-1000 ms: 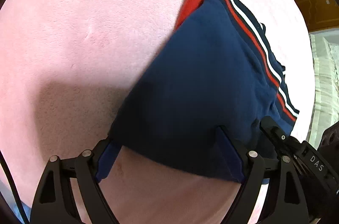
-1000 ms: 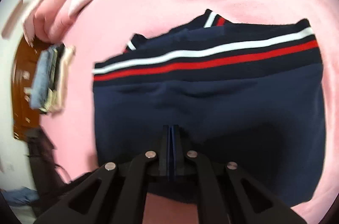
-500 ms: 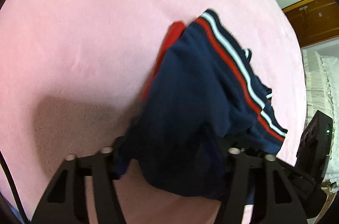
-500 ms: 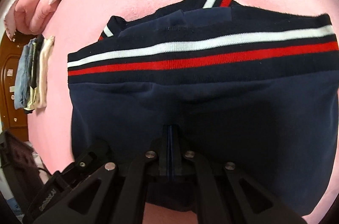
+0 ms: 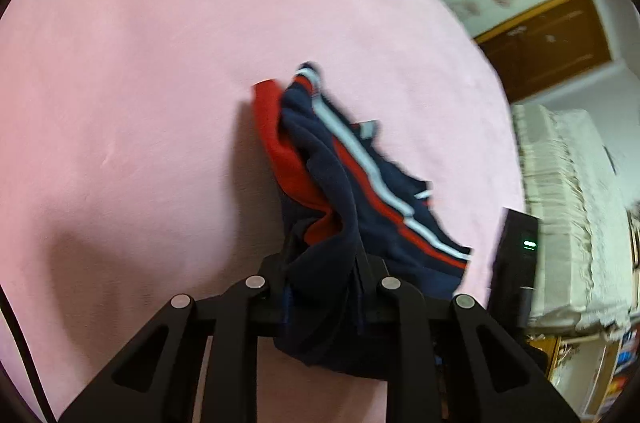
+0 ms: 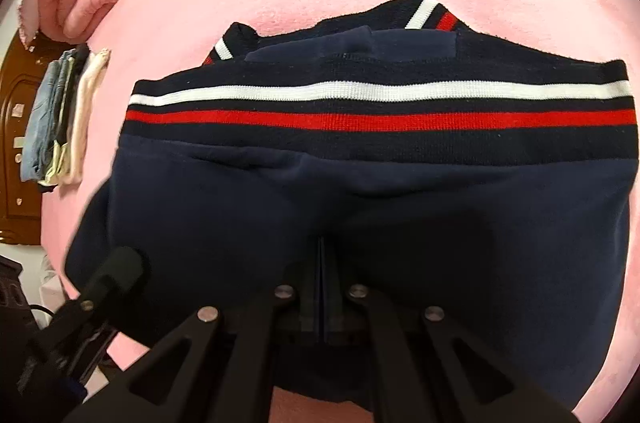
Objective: Fold large clothes
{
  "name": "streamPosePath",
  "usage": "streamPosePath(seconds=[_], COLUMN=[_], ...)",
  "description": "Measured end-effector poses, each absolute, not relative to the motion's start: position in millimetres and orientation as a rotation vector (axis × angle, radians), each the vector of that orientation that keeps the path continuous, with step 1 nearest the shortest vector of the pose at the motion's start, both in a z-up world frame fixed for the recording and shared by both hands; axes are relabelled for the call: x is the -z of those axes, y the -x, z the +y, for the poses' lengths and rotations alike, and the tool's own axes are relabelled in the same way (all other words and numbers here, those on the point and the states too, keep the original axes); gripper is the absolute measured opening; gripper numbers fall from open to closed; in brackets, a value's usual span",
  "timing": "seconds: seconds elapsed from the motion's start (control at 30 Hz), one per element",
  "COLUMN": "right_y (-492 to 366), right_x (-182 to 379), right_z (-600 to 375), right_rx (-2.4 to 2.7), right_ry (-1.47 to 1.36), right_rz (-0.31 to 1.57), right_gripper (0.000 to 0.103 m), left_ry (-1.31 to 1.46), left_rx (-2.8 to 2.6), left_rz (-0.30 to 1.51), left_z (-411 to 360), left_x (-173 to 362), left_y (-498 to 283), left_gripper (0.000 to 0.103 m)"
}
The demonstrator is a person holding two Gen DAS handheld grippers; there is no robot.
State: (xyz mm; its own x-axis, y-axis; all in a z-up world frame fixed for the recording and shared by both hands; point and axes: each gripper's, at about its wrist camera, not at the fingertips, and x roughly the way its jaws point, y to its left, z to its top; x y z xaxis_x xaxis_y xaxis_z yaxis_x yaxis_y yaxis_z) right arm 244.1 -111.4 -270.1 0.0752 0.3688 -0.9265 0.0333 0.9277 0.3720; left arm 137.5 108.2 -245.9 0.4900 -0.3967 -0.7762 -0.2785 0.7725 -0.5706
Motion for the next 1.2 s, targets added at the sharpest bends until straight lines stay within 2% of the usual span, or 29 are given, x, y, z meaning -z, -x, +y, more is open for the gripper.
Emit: streamPosePath(seconds=[0.27, 0.53, 0.63, 0.77, 0.93, 1.0, 1.1, 1.17, 1.2], right_y=[-241.8, -239.5, -237.9, -236.4, -228.2, -222.2, -215.6, -206.4, -209.7], right_x=[272.6, 272.5, 255.8, 246.6, 243.8, 235.5, 223.0, 219.4, 218.2], right_z=[-156.1, -236.7, -275.3, -310.9, -346.3, -354.2, -362.8, -368.2, -360.5], right_rx=[-0.366, -0.307, -0.248, -0.116, -0.048, -0.06, -0.101, -0.165, -0.197], right_ry=[-0.566, -0.694, -0.662, -0.485, -0.498, -0.519, -0.574, -0.632, -0.653], right_rz=[1.497, 1.5, 1.446, 1.439, 1.413, 1.363, 1.287, 1.235, 1.223], right_gripper=[0.0, 0.0, 0.0, 0.0, 0.0, 0.0, 0.003, 0.004, 0.004], left_ry=[0.563, 0.452, 0.41, 0.338, 0.163, 0.121, 0.078, 0.078, 0.077], left_rx=[0.285, 0.433, 0.476, 0.544, 0.553, 0.556, 0.578, 0.618, 0.631], left_rz=[1.008, 1.014, 1.032, 1.101, 1.163, 1.178, 1.216, 1.26, 1.281], left_z=[37.5, -27.3, -53.6, -89.1, -131.5, -142.1, -155.0, -151.6, -151.7], left_x=[203.2, 190.9, 195.9, 212.8, 233.3, 236.9, 235.5, 236.1, 233.1], left_y=[-133.5, -127.7, -126.1, -123.6, -117.1, -116.0, -115.2, -107.2, -104.5], left_gripper=[0.018, 0.018, 0.018, 0.018, 0.018, 0.022, 0.04, 0.07, 0.075])
